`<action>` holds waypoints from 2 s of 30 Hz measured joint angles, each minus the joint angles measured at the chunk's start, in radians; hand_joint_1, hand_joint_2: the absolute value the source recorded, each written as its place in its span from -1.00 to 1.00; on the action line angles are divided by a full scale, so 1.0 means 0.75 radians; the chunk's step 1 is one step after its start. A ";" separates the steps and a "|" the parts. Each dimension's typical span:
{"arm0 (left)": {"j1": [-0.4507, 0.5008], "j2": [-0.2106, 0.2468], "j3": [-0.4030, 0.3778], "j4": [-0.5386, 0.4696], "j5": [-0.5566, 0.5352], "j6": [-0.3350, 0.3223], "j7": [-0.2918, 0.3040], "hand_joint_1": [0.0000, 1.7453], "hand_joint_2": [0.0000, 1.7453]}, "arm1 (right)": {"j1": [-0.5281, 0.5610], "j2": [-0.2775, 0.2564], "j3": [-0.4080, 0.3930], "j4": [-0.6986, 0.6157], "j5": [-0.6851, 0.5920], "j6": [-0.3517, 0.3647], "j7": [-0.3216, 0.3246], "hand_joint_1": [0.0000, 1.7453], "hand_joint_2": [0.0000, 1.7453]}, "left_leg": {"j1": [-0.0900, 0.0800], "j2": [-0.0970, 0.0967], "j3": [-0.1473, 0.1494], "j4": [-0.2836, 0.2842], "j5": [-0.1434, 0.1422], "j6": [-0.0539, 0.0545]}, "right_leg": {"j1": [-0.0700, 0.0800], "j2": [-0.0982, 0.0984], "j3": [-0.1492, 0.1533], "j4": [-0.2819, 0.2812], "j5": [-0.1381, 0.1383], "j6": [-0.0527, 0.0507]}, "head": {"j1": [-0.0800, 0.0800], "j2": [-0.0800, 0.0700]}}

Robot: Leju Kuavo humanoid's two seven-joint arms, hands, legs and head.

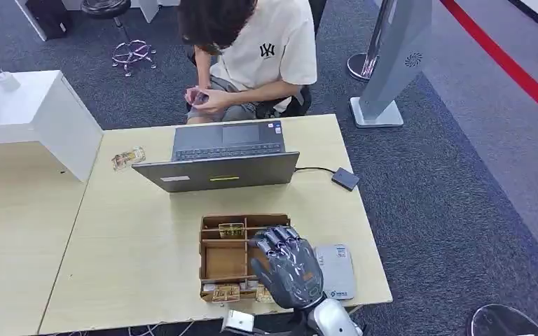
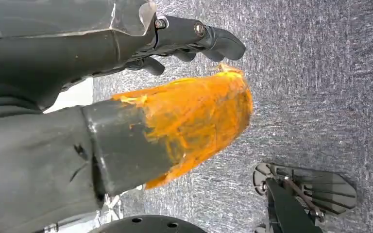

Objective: Pass the card to the sensor for recognition and then transmit it.

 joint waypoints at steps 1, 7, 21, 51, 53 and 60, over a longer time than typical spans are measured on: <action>0.000 0.000 0.001 0.000 -0.002 0.000 0.000 -1.00 -1.00 | -0.002 -0.001 -0.001 0.007 0.000 0.000 0.000 0.04 1.00 | 0.000 0.000 0.000 0.000 0.000 0.000 | 0.000 0.000 0.000 0.000 0.000 0.000 | 0.000 0.000; 0.000 0.003 0.006 0.000 -0.014 -0.002 -0.001 -1.00 -1.00 | -0.018 -0.002 -0.014 0.045 -0.002 0.000 0.009 0.04 1.00 | 0.000 0.000 0.000 0.000 0.000 0.000 | 0.000 0.000 0.000 0.000 0.000 0.000 | 0.000 0.000; 0.000 0.009 0.026 0.000 -0.042 -0.003 -0.001 -1.00 -1.00 | -0.054 -0.002 -0.073 0.095 0.001 0.000 0.012 -0.14 1.00 | 0.000 0.000 0.000 0.000 0.000 0.000 | 0.000 0.000 0.000 0.000 0.000 0.000 | 0.000 0.000; 0.000 0.011 0.056 0.000 -0.065 -0.005 -0.002 -1.00 -1.00 | -0.085 -0.002 -0.144 0.197 -0.013 0.000 0.024 -0.06 1.00 | 0.000 0.000 0.000 0.000 0.000 0.000 | 0.000 0.000 0.000 0.000 0.000 0.000 | 0.000 0.000; 0.000 0.011 0.057 0.000 -0.065 -0.005 -0.003 -1.00 -1.00 | -0.087 -0.002 -0.144 0.211 -0.013 0.000 0.029 -0.04 1.00 | 0.000 0.000 0.000 0.000 0.000 0.000 | 0.000 0.000 0.000 0.000 0.000 0.000 | 0.000 0.000; 0.000 0.011 0.065 0.000 -0.067 -0.006 -0.004 -1.00 -1.00 | -0.109 0.000 -0.149 0.254 -0.024 -0.001 0.032 1.00 1.00 | 0.000 0.000 0.000 0.000 0.000 0.000 | 0.000 0.000 0.000 0.000 0.000 0.000 | 0.000 0.000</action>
